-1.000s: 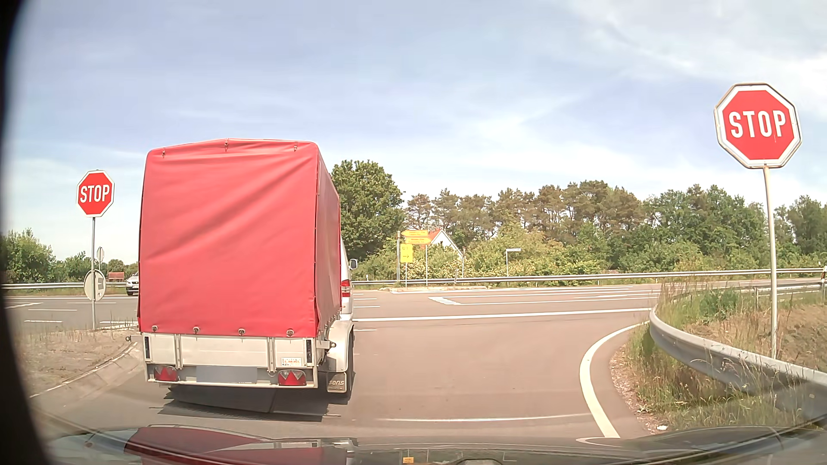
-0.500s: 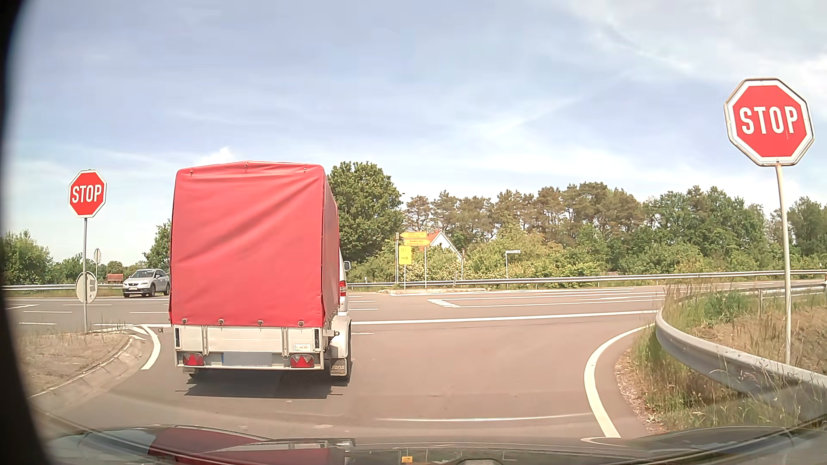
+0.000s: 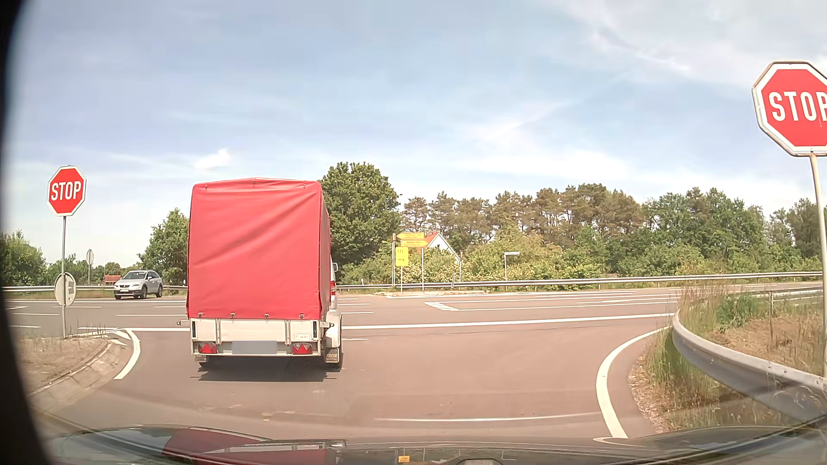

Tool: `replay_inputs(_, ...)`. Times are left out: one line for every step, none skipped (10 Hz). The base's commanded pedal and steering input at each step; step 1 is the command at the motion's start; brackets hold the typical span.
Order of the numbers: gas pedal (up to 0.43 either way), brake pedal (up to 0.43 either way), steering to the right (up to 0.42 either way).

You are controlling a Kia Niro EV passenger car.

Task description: Follow the waypoints while adhering to traffic rules and regulations

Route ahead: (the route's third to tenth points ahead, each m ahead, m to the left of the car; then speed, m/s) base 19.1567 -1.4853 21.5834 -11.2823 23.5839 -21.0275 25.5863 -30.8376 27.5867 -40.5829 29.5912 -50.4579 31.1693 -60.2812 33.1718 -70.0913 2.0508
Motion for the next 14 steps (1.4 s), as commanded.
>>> replay_inputs(0.421, 0.0, 0.025)
replay_inputs(0.421, 0.0, 0.025)
replay_inputs(0.421, 0.0, 0.026)
replay_inputs(0.421, 0.0, 0.026)
replay_inputs(0.421, 0.0, 0.03)
replay_inputs(0.409, 0.0, 0.034)
replay_inputs(0.398, 0.0, 0.04)
replay_inputs(0.39, 0.0, 0.05)
replay_inputs(0.37, 0.0, 0.065)
replay_inputs(0.339, 0.0, 0.084)
replay_inputs(0.22, 0.0, 0.099)
replay_inputs(0.039, 0.0, 0.112)
replay_inputs(0.0, 0.0, 0.124)
replay_inputs(0.0, 0.0, 0.131)
